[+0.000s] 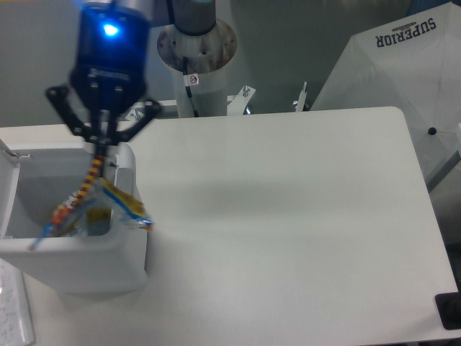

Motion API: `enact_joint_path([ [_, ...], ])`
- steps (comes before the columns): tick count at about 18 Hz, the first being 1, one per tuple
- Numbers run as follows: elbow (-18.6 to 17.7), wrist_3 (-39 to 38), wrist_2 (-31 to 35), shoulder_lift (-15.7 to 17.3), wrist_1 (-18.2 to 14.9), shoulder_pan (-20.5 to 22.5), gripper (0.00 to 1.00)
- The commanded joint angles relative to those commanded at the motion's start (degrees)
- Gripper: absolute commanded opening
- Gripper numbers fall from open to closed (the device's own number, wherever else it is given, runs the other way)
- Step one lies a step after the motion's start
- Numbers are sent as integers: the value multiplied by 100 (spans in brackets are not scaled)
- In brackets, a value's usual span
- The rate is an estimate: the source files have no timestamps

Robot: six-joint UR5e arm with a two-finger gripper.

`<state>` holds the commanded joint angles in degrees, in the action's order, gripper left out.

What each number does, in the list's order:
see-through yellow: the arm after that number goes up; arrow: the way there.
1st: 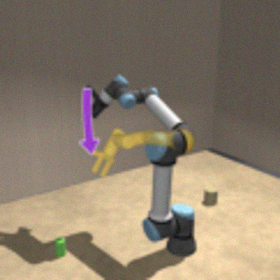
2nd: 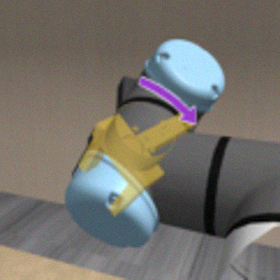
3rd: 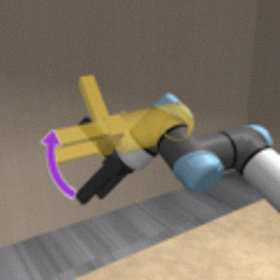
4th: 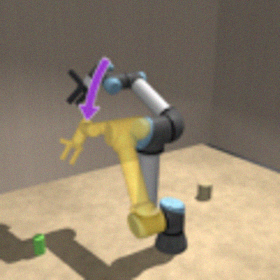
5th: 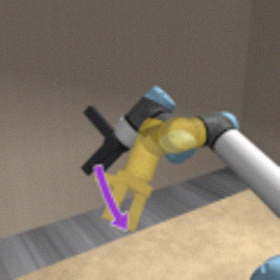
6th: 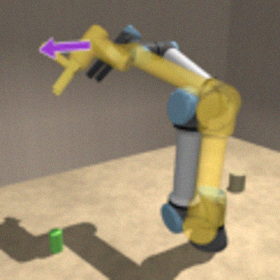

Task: Place the trash in the trash can
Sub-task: 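Lift the wrappers and carry them over the trash bin, then lower into the bin and open the gripper to release the wrappers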

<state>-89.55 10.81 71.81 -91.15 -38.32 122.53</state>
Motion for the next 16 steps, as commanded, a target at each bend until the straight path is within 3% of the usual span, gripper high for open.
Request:
enact_joint_path([
  [4, -246, 114, 0, 36, -9, -185, 12],
  [9, -633, 1010, 9, 36, -17, -282, 12],
  [11, -695, 1142, 9, 9, -18, -291, 25],
  [12, -712, 1186, 9, 0, -18, -299, 26],
  [13, -747, 1187, 9, 9, -18, -334, 32],
  [14, -774, 1213, 9, 9, -18, -352, 60],
  [15, -774, 1239, 17, 18, -18, -352, 98],
  [16, -783, 1257, 18, 35, -18, -352, 100],
])
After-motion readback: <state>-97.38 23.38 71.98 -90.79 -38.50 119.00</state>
